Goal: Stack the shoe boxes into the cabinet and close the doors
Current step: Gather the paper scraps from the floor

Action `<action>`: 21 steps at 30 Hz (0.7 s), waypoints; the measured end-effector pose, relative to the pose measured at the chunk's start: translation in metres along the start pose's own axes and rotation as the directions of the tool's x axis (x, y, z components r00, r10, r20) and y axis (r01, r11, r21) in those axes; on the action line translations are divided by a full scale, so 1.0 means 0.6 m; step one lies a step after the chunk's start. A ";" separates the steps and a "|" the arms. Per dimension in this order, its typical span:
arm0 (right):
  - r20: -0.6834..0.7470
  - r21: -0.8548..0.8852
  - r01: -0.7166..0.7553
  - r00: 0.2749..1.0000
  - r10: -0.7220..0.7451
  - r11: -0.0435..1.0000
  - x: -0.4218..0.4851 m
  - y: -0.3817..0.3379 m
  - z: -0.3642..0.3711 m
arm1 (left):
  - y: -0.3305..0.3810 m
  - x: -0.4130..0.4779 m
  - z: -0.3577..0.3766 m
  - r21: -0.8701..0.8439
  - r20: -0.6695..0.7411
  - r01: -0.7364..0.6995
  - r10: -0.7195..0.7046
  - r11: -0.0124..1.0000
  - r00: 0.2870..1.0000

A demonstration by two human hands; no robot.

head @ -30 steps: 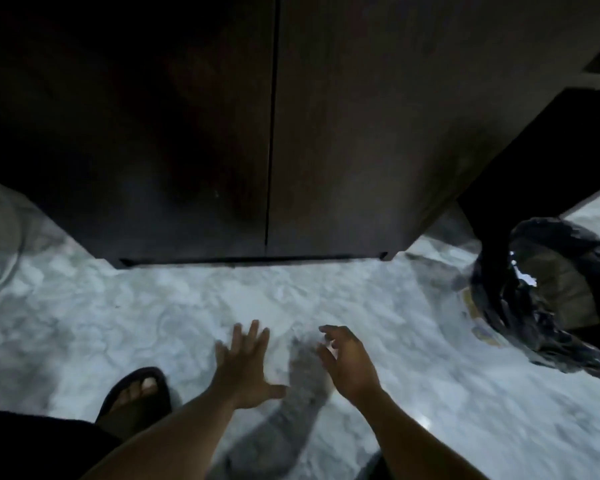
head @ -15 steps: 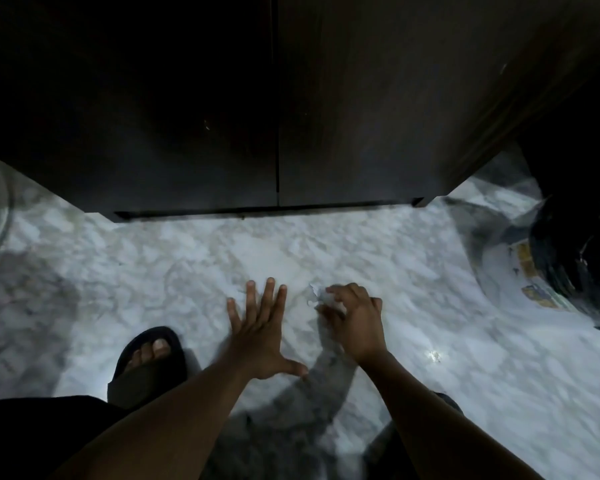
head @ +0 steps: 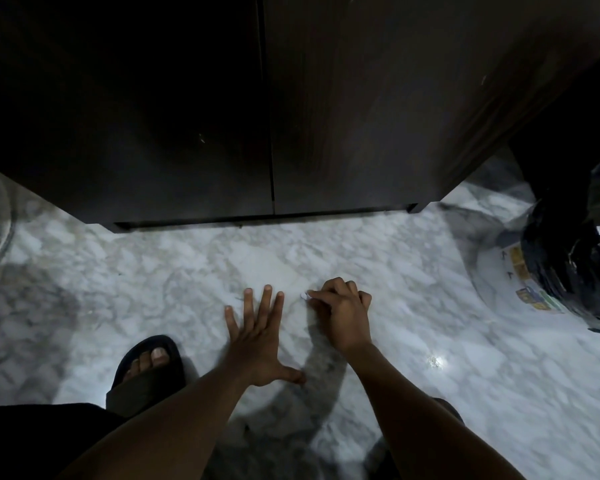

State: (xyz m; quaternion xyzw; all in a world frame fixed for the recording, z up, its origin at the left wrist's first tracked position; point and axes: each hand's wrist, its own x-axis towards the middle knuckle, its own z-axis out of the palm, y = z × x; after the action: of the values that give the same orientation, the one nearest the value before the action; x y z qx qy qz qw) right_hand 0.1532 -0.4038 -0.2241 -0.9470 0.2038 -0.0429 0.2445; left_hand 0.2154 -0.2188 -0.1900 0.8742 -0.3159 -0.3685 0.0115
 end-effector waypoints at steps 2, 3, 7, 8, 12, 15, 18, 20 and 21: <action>-0.032 0.024 -0.013 0.999 0.014 1.000 -0.005 -0.002 0.005 | -0.001 0.001 0.002 -0.002 -0.005 0.002 -0.002 1.000 1.000; -0.043 0.027 -0.020 0.999 0.022 0.999 -0.008 -0.004 0.007 | -0.001 0.001 0.002 -0.004 -0.004 0.002 -0.002 1.000 1.000; -0.083 0.022 -0.033 0.996 0.035 0.999 -0.015 -0.009 0.018 | 0.000 0.002 0.003 -0.006 -0.005 -0.004 0.004 1.000 1.000; -0.091 0.003 -0.028 0.995 0.028 1.000 -0.015 -0.009 0.020 | 0.000 0.002 0.004 -0.012 -0.007 -0.005 0.004 1.000 1.000; -0.075 -0.105 -0.017 0.997 0.009 0.994 -0.017 -0.013 0.024 | 0.000 0.001 0.005 -0.021 -0.022 0.001 -0.001 1.000 1.000; -0.064 -0.066 -0.046 0.997 0.042 0.997 -0.016 -0.011 0.024 | -0.002 0.000 0.008 -0.049 -0.061 -0.011 0.008 0.999 0.998; -0.052 0.083 -0.098 0.993 0.102 0.992 -0.009 -0.008 0.020 | -0.007 -0.005 0.015 -0.056 -0.156 -0.027 0.018 0.998 0.988; -0.062 0.207 -0.175 0.980 0.191 0.963 -0.007 -0.009 0.006 | -0.011 -0.006 0.015 -0.019 -0.214 -0.039 0.034 0.999 0.976; -0.082 0.253 -0.218 0.966 0.246 0.942 -0.006 -0.008 -0.004 | -0.010 -0.003 0.012 -0.004 -0.215 -0.054 0.052 0.999 0.975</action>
State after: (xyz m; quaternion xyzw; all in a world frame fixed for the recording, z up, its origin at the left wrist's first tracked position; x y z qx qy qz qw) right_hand 0.1511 -0.3994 -0.2194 -0.8755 0.3207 -0.0917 0.3496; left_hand 0.2128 -0.2116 -0.1953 0.9002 -0.3340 -0.2729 0.0597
